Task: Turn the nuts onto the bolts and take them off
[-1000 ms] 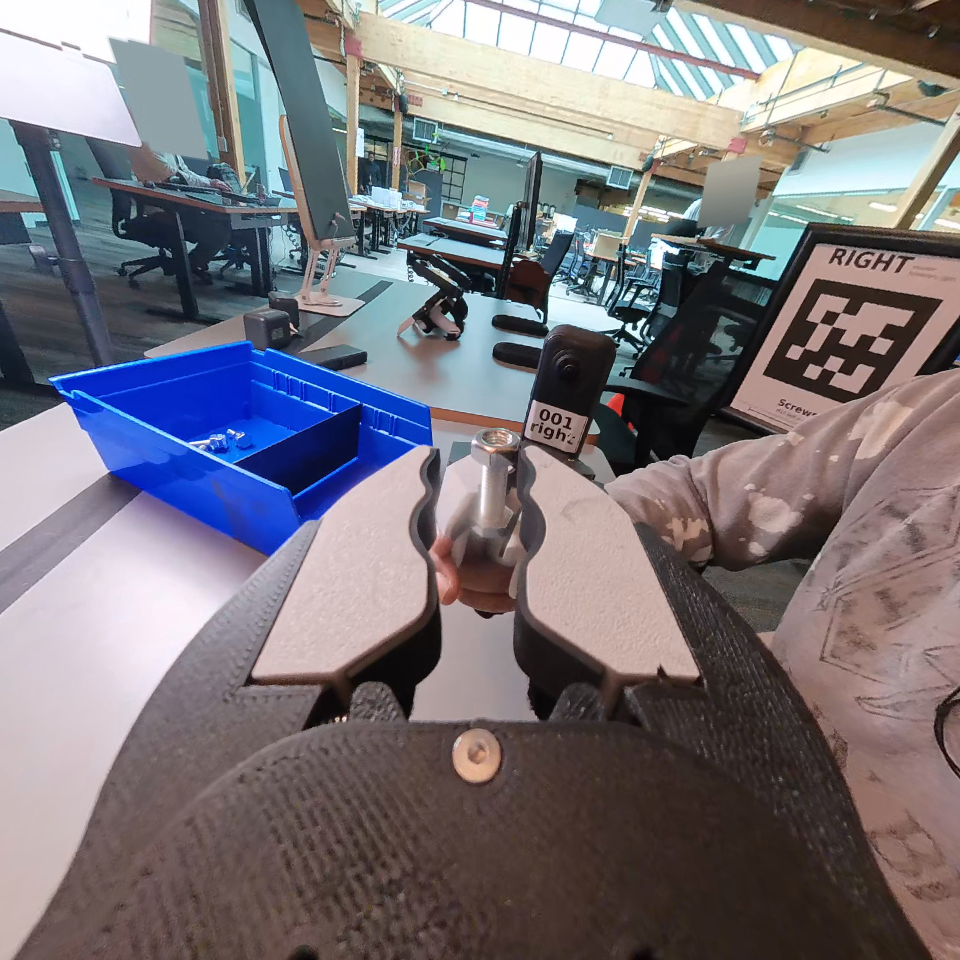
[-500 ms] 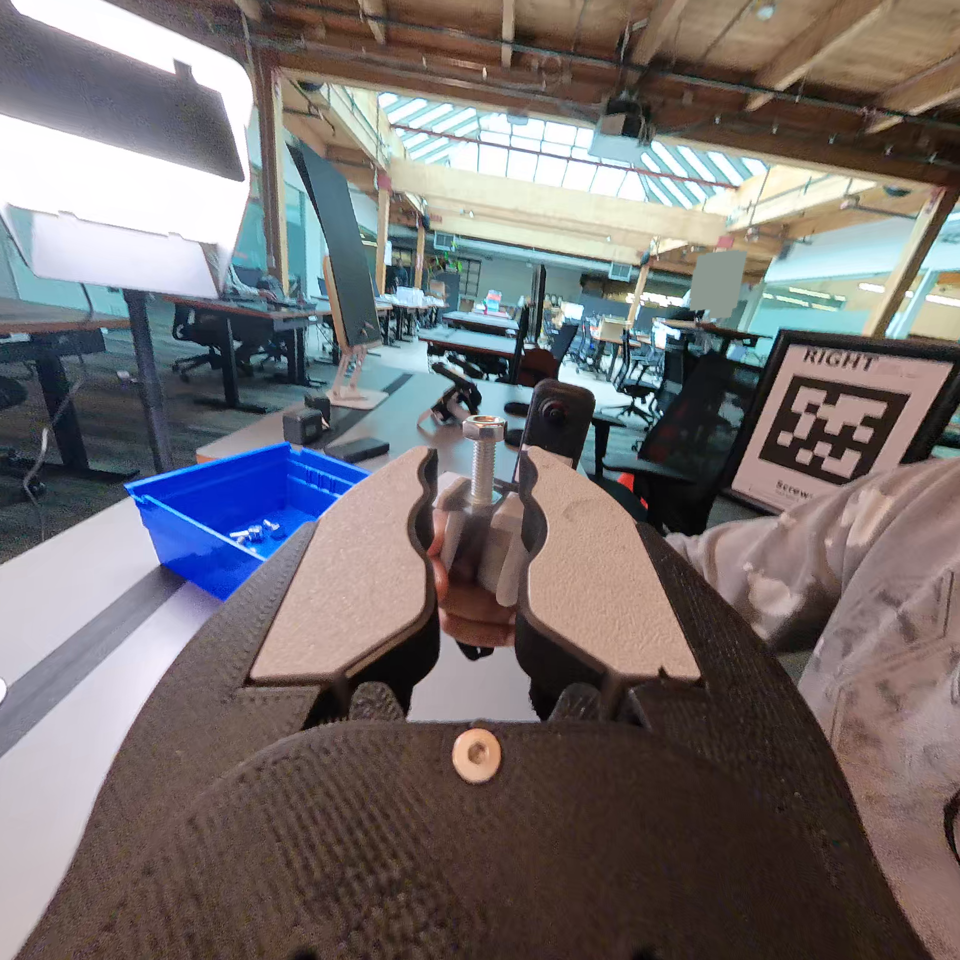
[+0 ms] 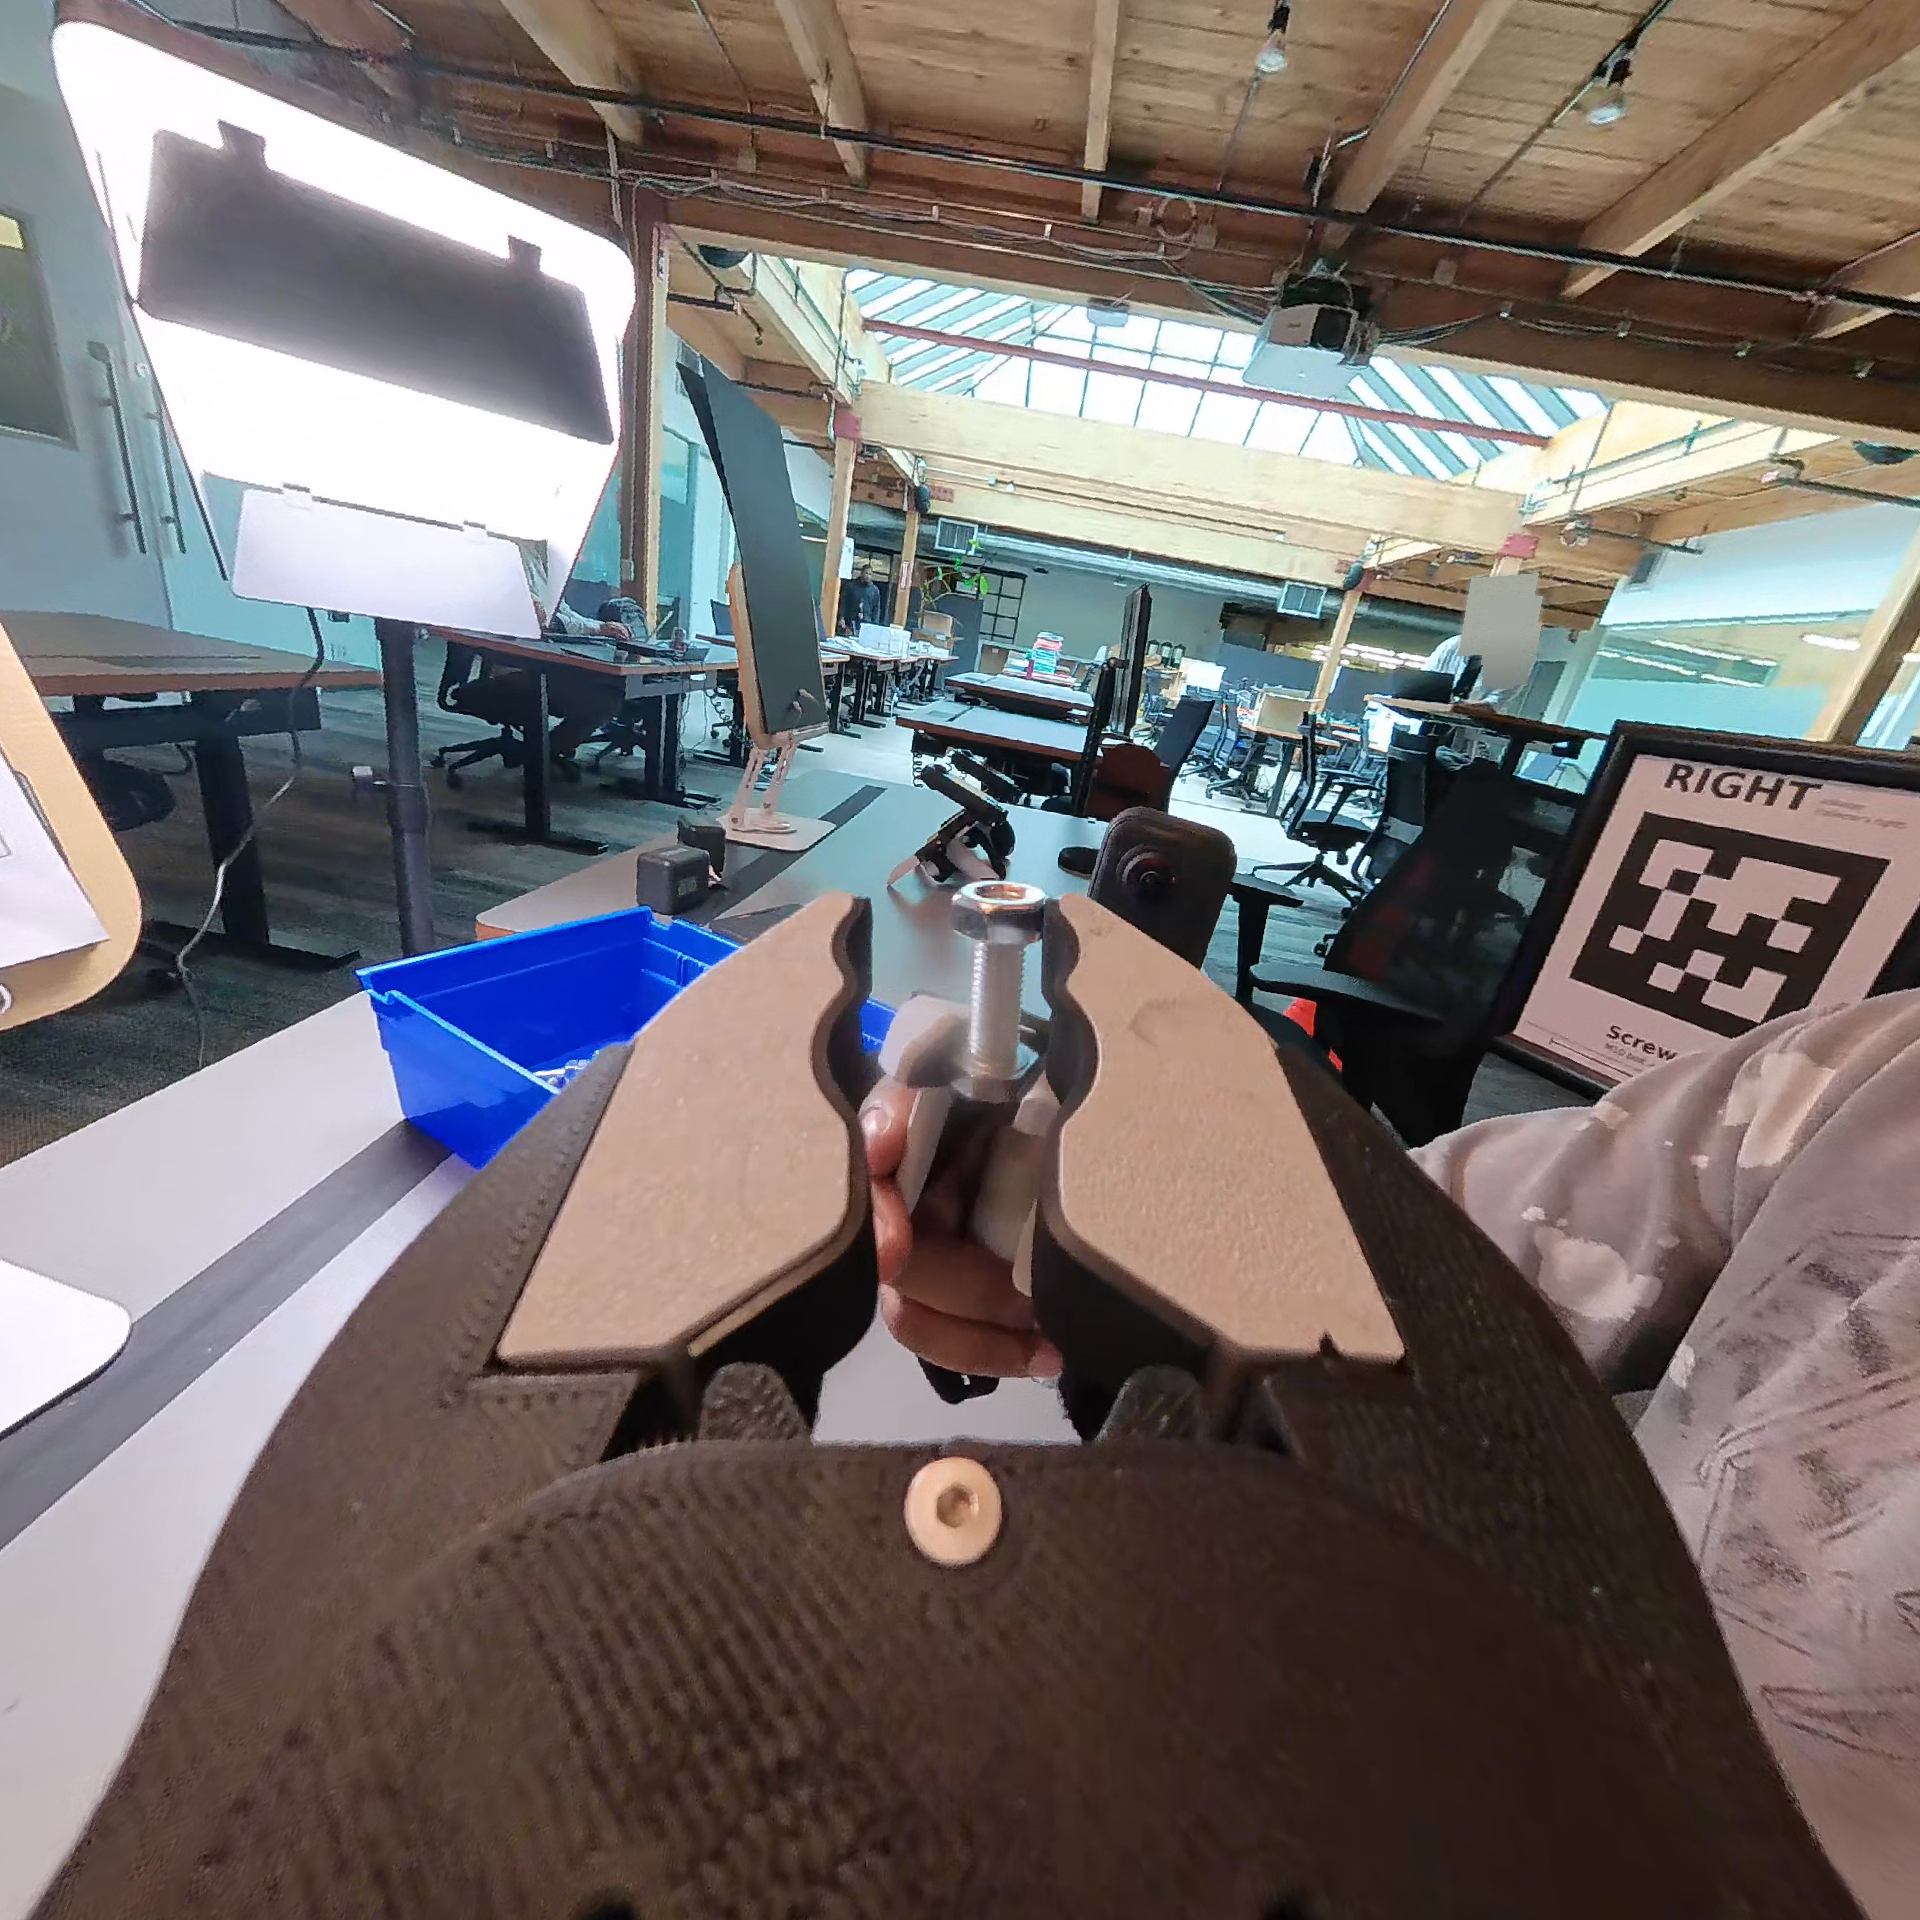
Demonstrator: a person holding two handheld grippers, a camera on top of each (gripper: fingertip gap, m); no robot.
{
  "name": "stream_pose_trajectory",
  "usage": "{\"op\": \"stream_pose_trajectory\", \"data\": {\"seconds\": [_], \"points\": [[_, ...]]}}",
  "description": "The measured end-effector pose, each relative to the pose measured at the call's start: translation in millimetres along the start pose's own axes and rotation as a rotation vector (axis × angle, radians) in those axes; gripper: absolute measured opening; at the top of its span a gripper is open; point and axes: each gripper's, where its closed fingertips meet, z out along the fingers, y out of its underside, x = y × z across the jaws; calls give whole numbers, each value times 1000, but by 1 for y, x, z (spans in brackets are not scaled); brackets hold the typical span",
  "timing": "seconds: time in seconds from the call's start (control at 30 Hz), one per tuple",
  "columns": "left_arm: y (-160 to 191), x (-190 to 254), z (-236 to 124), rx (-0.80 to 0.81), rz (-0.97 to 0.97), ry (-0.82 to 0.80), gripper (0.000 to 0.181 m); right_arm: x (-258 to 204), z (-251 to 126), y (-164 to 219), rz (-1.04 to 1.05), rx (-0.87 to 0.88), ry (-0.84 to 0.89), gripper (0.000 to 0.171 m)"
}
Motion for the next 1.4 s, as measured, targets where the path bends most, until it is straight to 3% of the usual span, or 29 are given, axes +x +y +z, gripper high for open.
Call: {"op": "stream_pose_trajectory", "data": {"seconds": [0.07,0.13,0.47,0.77,1.23,1.4], "points": [[1,-11,-3,-6,-8,-61,20,-1,-4,-5,20,41,-29,18],[6,-20,-5,-32,36,-113,22,-2,-7,-12,34,69,-45,19],[3,13,8,-10,21,8,35,3,-8,-5,19,26,-10,18],[6,-16,0,-10,-20,-112,21,5,-15,-16,61,83,-41,18],[12,0,0,-10,-94,98,29,5,-18,-27,82,148,-43,18],[12,9,4,3,-107,139,19,2,-20,-32,86,173,-60,18]]}}
